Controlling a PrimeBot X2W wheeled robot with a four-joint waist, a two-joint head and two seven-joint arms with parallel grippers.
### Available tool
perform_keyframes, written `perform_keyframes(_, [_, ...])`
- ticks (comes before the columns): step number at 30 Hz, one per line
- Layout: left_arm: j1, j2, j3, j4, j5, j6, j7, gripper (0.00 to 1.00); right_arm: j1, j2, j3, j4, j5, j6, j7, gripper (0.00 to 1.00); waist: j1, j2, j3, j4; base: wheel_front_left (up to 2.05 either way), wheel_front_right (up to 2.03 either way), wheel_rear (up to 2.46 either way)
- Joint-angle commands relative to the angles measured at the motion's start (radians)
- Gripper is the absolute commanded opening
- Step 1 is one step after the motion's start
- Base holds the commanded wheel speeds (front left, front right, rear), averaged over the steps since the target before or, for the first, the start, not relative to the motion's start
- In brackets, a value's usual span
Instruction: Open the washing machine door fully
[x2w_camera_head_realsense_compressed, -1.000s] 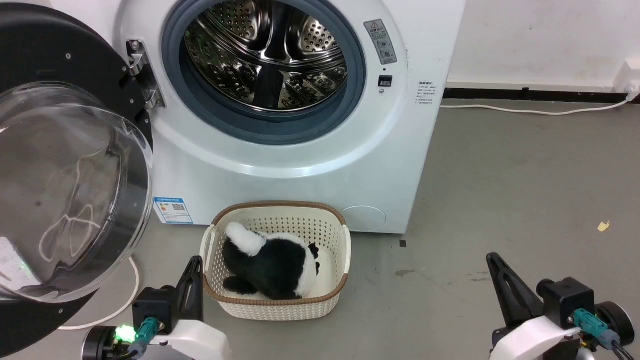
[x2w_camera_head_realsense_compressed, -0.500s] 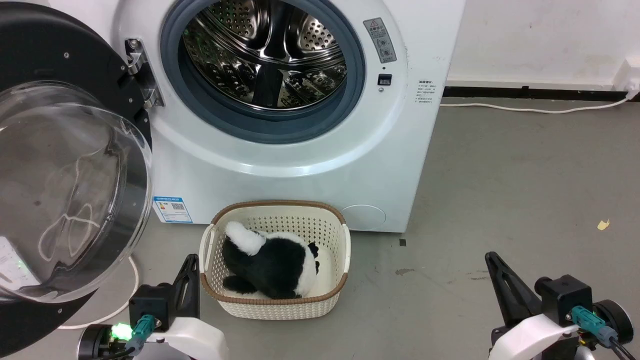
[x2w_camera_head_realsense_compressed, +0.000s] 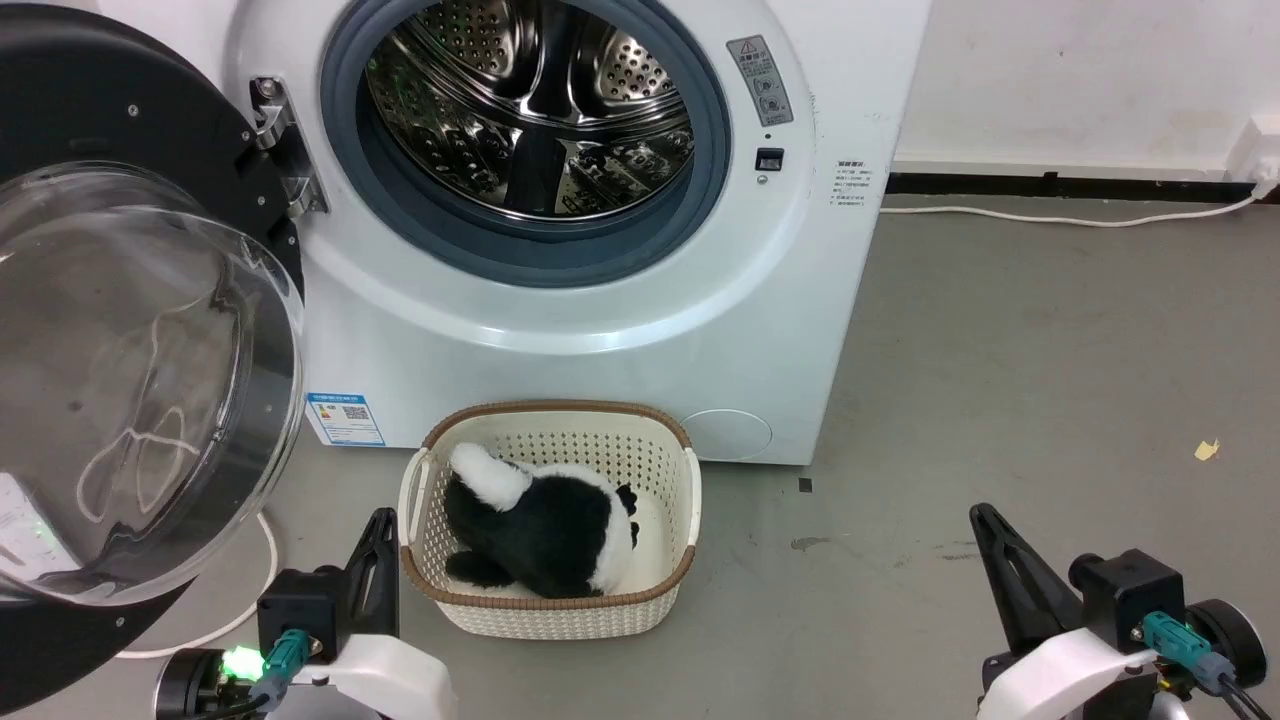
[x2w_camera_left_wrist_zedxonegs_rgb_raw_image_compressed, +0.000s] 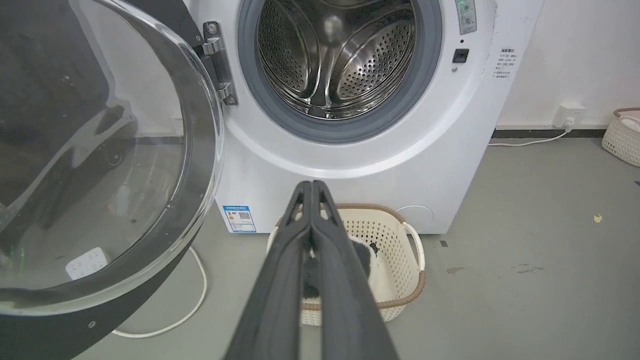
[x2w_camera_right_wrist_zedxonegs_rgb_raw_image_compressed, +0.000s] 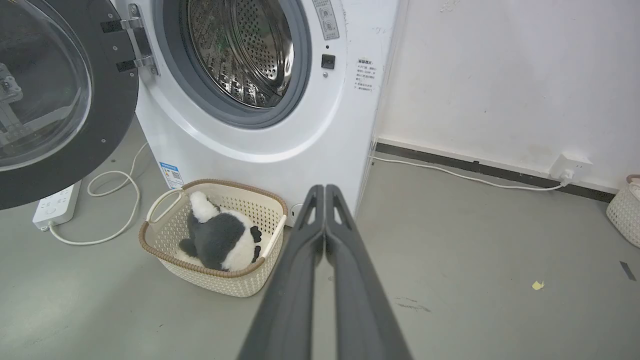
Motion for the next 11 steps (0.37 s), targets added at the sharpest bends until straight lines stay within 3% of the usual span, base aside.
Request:
perform_keyframes(1, [-0.015,0.001,0.000,-0.004,0.009,-0.004,0.000,0.00,-0.012,0.005,0.000,-0.003,-0.008,-0.001,0.000,0.00,0.0000,0.0000,0.000,0.000,0.00,0.00,0.00])
perform_keyframes(11, [-0.015,0.001,0.000,-0.004,0.009,-0.004,0.000,0.00,-0.012,0.005,0.000,-0.003,-0.008,-0.001,0.000,0.00,0.0000,0.0000,0.000,0.000,0.00,0.00,0.00])
